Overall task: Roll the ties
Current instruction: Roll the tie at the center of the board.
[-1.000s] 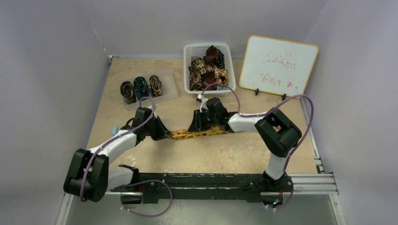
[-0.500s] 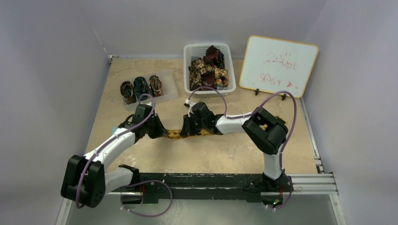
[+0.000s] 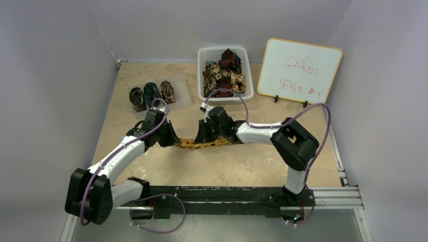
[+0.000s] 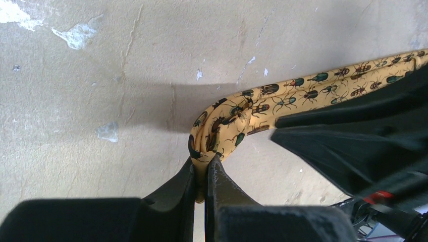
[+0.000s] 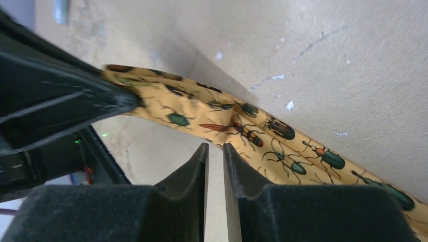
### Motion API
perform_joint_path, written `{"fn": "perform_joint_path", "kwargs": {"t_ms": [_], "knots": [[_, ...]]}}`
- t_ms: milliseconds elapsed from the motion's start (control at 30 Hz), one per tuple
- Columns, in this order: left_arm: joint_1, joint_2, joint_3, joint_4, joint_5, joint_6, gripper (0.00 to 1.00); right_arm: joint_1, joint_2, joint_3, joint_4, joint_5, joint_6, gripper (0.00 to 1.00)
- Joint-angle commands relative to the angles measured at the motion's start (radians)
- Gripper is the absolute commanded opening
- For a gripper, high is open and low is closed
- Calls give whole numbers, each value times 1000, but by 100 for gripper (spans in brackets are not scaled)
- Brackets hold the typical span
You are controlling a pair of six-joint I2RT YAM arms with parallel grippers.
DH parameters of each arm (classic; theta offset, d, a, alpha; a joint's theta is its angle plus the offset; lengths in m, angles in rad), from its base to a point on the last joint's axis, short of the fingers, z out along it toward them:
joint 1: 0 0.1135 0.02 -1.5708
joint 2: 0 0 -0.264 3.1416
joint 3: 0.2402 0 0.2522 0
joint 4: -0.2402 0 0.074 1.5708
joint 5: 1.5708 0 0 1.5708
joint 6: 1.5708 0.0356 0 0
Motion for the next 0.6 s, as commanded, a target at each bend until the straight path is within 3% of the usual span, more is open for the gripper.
{"fn": "perform_joint_path", "kwargs": {"t_ms": [0,333,567], "knots": [[-5,-6,40,-7,20,44,0,-3,-99,25,-20,60,-29,21],[-11,-11,68,-50,-13,49,0,0,20,51,50,18,36,18],[-18,-4,78,-73,-17,53,0,10,87,116,16,-6,33,11]]}}
